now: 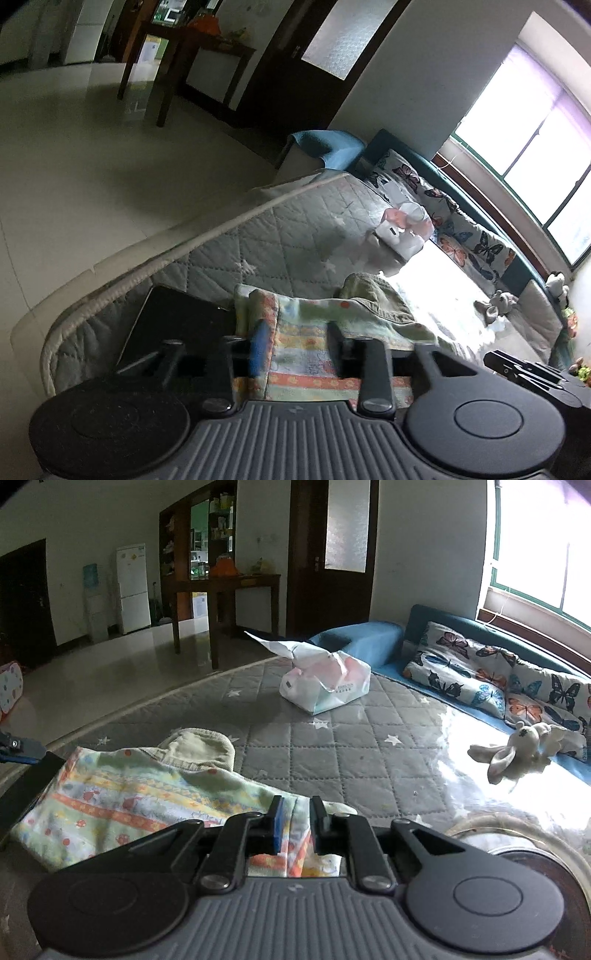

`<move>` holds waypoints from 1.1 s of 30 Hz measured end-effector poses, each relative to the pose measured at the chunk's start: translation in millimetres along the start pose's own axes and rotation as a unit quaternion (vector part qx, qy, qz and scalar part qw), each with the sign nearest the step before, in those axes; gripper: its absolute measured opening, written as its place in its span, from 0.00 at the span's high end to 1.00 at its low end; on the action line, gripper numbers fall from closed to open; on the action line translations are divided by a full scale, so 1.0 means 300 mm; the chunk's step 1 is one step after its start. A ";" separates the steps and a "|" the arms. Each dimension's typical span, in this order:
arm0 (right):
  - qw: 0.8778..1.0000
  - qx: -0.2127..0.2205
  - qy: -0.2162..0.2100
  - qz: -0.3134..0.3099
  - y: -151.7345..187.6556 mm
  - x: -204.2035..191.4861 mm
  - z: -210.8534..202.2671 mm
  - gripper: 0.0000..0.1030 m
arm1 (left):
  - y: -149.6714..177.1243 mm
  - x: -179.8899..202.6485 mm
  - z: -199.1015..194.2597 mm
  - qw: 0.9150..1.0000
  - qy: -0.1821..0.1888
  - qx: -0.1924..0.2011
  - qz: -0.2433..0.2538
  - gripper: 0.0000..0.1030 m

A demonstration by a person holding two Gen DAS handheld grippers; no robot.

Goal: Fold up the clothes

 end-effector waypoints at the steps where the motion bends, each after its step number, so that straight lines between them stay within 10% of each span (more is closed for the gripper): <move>1: 1.000 -0.001 -0.001 -0.001 0.003 -0.002 -0.002 0.76 | -0.002 0.005 0.001 1.000 -0.002 0.001 0.004 0.54; 21: 0.998 -0.027 -0.052 -0.005 0.152 -0.108 -0.066 0.27 | 0.146 0.180 0.043 0.994 -0.014 -0.020 0.107 0.09; 33: 0.998 -0.026 -0.064 0.009 0.207 -0.144 -0.102 0.12 | 0.189 0.213 0.032 0.988 -0.042 -0.006 0.145 0.00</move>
Point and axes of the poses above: each gripper's, at about its wrist camera, not at the fingertips, and z roughly the way its jaws point, x to its right, y to its underside, the point moved 8 cm from there along z, roughly the way its jaws point, and after that the axes turned 1 degree about -x, right-handed, at the moved point
